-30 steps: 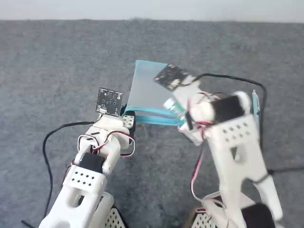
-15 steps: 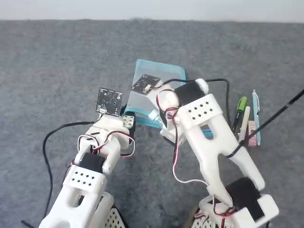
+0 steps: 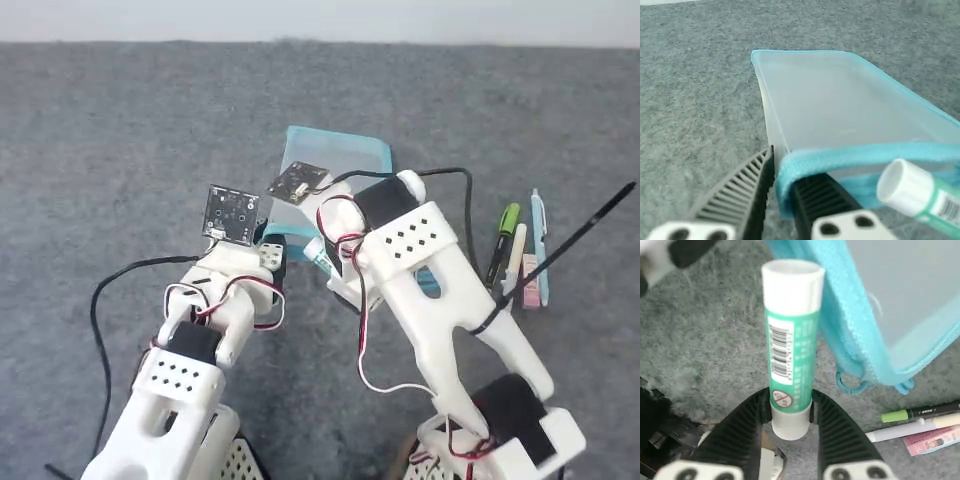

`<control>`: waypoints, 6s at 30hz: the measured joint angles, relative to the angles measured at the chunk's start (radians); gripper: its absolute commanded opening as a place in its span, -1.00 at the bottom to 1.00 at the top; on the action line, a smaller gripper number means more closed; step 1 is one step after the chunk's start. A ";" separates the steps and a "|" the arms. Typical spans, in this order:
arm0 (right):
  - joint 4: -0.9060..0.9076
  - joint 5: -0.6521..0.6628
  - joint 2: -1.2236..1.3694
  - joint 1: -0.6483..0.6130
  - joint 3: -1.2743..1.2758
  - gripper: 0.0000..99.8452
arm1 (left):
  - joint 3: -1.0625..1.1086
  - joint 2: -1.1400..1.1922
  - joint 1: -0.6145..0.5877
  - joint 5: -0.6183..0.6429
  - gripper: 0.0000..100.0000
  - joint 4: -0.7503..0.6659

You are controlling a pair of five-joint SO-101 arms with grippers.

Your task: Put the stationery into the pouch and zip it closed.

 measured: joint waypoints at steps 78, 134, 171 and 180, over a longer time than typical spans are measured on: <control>-0.367 0.236 0.287 1.019 0.044 -0.62 | 0.000 0.000 0.060 -0.040 -0.98 0.000; -0.471 0.295 0.578 1.088 -0.060 -0.99 | 0.009 0.000 0.060 -0.068 -0.98 0.000; 0.005 0.322 -0.562 0.342 0.259 -0.99 | 0.009 0.000 0.060 -0.068 -0.98 -0.020; 0.006 0.423 -0.717 0.342 0.453 -0.99 | 0.009 0.000 0.060 -0.068 -0.98 -0.020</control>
